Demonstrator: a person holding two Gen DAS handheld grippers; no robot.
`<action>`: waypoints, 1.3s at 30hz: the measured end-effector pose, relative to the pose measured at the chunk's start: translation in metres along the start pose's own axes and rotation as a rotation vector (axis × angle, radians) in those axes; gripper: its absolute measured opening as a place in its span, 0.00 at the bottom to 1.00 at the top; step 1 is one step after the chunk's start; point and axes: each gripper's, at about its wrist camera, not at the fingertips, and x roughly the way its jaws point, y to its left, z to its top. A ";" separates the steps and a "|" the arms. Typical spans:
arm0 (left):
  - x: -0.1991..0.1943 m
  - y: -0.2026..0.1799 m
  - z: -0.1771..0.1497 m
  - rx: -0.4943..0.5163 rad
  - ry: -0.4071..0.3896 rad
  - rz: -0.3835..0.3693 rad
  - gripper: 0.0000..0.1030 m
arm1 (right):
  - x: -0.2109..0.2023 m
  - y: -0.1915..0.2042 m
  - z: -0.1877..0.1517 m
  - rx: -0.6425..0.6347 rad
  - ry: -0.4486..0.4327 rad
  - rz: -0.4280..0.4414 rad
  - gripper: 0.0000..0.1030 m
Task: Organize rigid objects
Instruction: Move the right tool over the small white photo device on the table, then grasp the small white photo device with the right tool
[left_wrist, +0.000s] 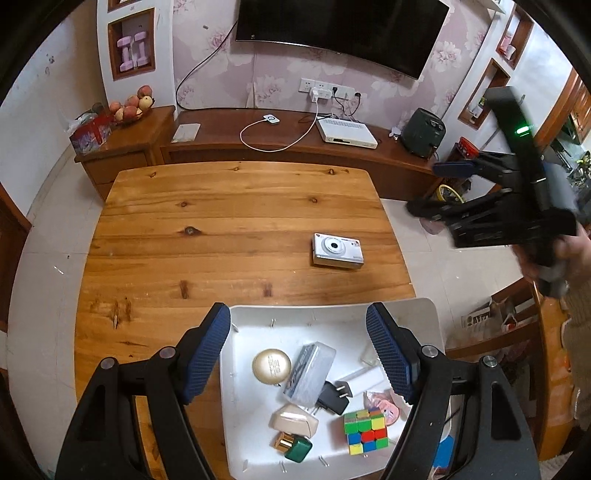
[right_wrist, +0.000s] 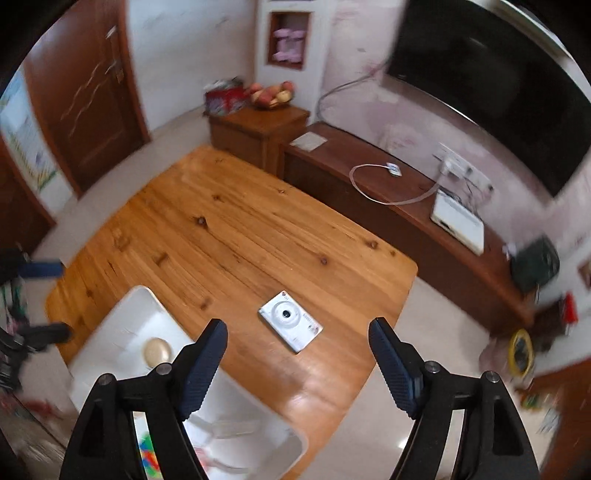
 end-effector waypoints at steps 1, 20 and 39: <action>0.002 0.001 0.001 0.000 0.003 0.004 0.77 | 0.009 0.001 0.002 -0.028 0.008 -0.003 0.77; 0.078 0.034 0.007 -0.069 0.165 0.013 0.77 | 0.206 0.026 -0.015 -0.306 0.286 0.141 0.77; 0.100 0.046 0.006 -0.092 0.219 -0.003 0.77 | 0.235 0.034 -0.014 -0.269 0.362 0.167 0.61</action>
